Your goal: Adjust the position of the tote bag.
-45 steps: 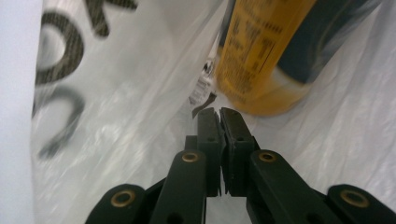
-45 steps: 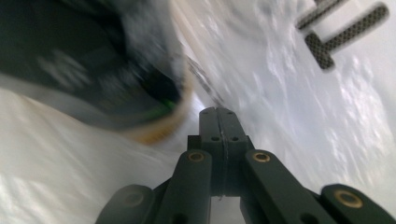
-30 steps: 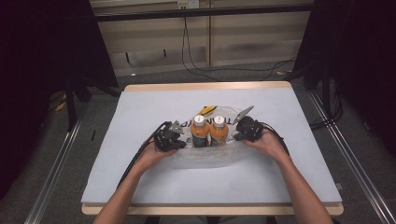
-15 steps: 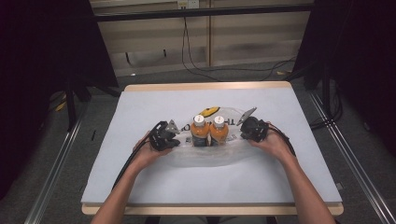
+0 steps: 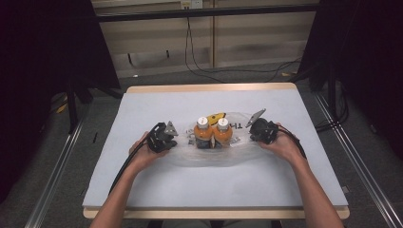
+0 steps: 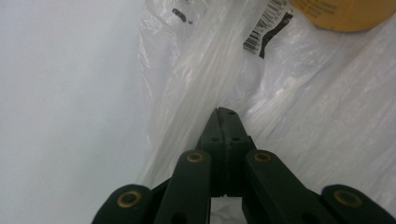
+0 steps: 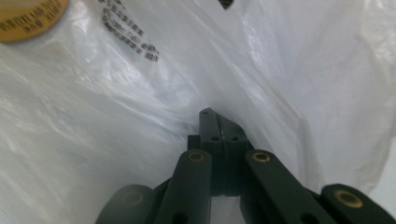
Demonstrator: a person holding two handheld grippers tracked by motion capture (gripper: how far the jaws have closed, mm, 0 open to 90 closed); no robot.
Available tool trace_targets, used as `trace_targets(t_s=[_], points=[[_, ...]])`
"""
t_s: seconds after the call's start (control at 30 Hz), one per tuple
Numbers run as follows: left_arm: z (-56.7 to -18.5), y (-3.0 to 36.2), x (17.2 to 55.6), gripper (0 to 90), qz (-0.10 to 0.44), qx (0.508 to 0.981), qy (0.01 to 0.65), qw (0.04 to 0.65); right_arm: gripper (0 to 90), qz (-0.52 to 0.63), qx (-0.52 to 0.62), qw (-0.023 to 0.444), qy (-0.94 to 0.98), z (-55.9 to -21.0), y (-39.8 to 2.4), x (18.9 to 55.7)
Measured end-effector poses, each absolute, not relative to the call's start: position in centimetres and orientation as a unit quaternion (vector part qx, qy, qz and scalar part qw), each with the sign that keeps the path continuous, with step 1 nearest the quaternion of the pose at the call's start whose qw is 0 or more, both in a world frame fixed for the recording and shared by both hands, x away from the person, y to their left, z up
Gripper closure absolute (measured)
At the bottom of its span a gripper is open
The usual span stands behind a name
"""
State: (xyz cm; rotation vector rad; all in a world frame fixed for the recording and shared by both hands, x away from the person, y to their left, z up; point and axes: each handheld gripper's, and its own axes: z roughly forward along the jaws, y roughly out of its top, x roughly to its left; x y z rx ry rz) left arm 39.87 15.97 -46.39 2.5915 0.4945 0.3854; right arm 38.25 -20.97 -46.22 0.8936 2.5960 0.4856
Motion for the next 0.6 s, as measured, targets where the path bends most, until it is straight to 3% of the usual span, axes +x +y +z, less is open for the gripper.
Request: trace_targets(t_s=[0.6], points=[[-46.4,18.7,38.7,90.0,0.138,0.943,0.190,0.238,90.0,0.151,0.321,0.183,0.917,-46.0,-22.7,37.6]])
